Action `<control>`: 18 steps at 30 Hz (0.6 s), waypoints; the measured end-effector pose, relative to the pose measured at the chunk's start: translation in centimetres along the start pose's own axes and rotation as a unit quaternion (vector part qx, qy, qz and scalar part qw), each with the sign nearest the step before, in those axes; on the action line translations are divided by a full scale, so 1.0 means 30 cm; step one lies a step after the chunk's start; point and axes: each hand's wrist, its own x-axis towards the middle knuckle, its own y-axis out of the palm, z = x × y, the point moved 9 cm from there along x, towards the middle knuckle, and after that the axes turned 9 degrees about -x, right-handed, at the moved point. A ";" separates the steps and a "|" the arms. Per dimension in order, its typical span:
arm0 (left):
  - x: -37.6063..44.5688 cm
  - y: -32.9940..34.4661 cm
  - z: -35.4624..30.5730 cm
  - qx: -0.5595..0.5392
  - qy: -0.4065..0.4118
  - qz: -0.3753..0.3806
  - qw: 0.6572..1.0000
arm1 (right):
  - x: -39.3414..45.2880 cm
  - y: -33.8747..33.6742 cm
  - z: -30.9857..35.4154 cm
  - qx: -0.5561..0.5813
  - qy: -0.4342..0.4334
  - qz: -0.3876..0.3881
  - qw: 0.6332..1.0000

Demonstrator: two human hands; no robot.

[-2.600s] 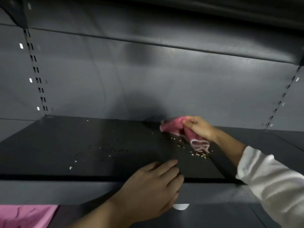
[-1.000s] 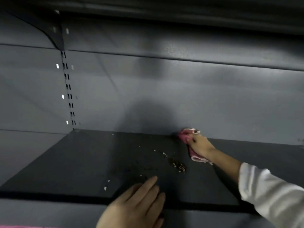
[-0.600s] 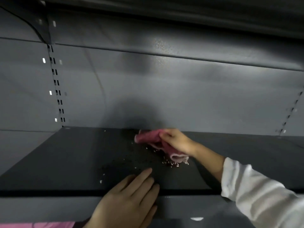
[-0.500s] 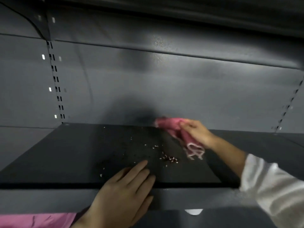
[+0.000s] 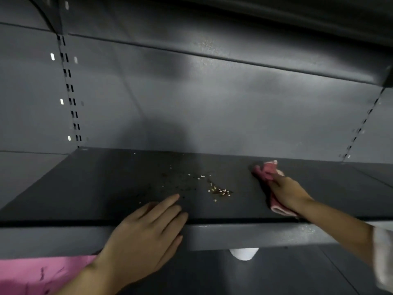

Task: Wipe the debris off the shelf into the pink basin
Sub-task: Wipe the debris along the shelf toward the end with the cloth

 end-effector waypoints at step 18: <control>-0.102 -0.074 0.126 -0.029 0.014 0.049 0.998 | -0.049 -0.072 0.377 0.360 -0.159 0.027 0.919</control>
